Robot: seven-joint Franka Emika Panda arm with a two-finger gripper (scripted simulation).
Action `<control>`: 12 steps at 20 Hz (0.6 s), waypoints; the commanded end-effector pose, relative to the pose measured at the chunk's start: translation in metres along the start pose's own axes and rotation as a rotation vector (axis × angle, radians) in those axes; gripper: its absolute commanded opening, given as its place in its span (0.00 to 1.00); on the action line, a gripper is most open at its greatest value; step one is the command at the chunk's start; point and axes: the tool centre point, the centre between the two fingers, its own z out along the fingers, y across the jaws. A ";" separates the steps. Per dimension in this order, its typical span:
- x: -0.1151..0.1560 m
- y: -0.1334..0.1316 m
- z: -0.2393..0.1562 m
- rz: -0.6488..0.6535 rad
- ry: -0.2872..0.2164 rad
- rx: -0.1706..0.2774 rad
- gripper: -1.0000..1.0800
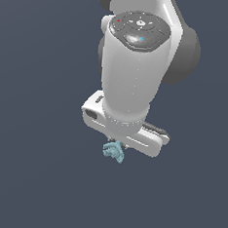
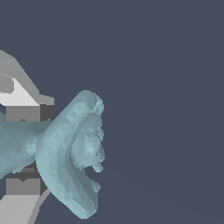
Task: Pick up the object and move it to a goal position.
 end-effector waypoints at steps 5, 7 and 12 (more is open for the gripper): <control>0.005 -0.008 -0.012 0.000 0.000 0.000 0.00; 0.006 -0.010 -0.014 0.000 0.000 0.000 0.00; 0.007 -0.011 -0.017 0.000 0.000 0.000 0.00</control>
